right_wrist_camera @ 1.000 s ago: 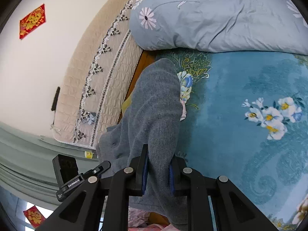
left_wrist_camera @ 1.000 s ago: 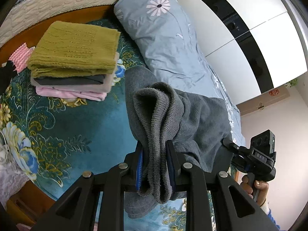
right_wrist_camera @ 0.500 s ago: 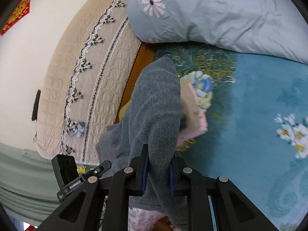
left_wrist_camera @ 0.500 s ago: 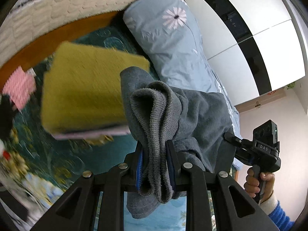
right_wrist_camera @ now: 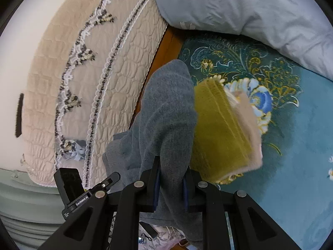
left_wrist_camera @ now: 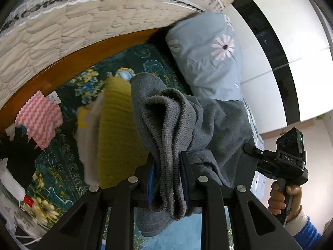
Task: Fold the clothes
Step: 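Carry the folded sweatshirt with both grippers toward the stack of folded clothes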
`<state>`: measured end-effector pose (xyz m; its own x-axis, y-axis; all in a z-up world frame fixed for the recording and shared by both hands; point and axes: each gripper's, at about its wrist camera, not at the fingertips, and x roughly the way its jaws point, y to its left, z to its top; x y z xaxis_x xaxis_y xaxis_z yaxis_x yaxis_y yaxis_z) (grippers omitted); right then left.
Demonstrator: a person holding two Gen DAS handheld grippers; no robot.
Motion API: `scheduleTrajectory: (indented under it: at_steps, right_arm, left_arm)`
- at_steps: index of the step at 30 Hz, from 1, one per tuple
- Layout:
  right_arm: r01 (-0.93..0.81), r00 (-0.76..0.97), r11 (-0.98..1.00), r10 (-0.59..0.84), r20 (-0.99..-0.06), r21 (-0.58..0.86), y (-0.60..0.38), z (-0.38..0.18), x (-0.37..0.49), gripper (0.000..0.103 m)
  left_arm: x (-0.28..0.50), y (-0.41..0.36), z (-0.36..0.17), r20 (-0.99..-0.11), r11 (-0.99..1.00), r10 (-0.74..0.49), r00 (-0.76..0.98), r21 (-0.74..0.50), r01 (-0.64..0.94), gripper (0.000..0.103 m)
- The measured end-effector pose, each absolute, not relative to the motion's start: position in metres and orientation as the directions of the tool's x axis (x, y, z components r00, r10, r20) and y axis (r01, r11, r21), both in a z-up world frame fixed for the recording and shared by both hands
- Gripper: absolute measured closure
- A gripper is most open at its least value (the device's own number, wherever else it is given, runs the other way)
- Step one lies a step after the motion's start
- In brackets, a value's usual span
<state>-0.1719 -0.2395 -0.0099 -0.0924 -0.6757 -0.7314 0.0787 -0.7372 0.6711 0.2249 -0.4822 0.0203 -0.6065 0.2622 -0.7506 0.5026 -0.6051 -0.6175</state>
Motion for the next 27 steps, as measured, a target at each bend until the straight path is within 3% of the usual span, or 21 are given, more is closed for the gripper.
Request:
scheduleTrajectory:
  at_steps: [16,27]
  right_arm:
    - [0.02,-0.007,-0.789,-0.615,-0.789,0.614,-0.259,-0.078,-0.215,0.084]
    - [0.077,-0.011,-0.813,-0.58,-0.814,0.578,-0.248,-0.064,-0.22,0.081]
  left_arm:
    - [0.216,-0.506,-0.051,-0.783,-0.494,0.264,-0.564,-0.612,0.618,0.078]
    - [0.22,-0.51,-0.031,-0.802,-0.501,0.241,-0.547,-0.586,0.638,0.074]
